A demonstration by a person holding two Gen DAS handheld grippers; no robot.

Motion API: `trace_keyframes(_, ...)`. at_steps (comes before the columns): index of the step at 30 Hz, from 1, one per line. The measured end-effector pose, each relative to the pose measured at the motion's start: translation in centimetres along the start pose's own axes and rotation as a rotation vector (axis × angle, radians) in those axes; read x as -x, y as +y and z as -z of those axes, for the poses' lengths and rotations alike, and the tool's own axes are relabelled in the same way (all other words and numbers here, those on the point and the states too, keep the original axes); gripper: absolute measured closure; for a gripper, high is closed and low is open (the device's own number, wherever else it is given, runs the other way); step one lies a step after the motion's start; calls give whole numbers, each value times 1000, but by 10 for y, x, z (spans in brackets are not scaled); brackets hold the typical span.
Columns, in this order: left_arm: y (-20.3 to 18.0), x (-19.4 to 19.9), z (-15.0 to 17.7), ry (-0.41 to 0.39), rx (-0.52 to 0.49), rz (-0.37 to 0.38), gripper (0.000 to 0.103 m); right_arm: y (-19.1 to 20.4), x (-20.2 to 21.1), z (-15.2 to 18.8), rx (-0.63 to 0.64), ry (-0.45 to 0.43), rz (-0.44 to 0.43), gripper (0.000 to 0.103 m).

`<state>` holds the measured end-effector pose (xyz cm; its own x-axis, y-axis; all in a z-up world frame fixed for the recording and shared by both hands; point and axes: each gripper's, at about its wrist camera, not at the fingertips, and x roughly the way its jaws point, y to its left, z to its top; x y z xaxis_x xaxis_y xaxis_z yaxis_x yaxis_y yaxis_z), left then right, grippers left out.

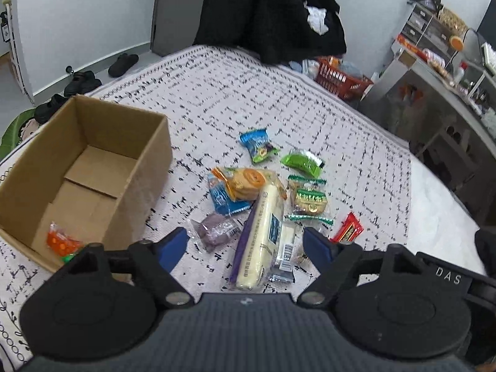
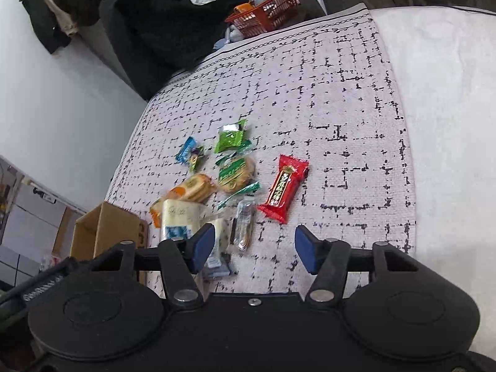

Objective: Organize snacks
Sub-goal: 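Move both tools back over the snack pile, then grasp the long cream bread roll with the left tool while the right grasps the red bar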

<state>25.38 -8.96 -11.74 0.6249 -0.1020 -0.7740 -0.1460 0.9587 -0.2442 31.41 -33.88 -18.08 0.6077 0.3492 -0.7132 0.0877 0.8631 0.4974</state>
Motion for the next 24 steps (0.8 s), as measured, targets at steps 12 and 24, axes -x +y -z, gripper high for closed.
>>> trace_keyframes(12,-11,-55,-2,92,8,-41,43,-19,-40,-8,-103,18,1,56)
trace_keyframes(24,-12,-88,2,153,46,-38,51,-29,-67,-15,-139,25,-18,57)
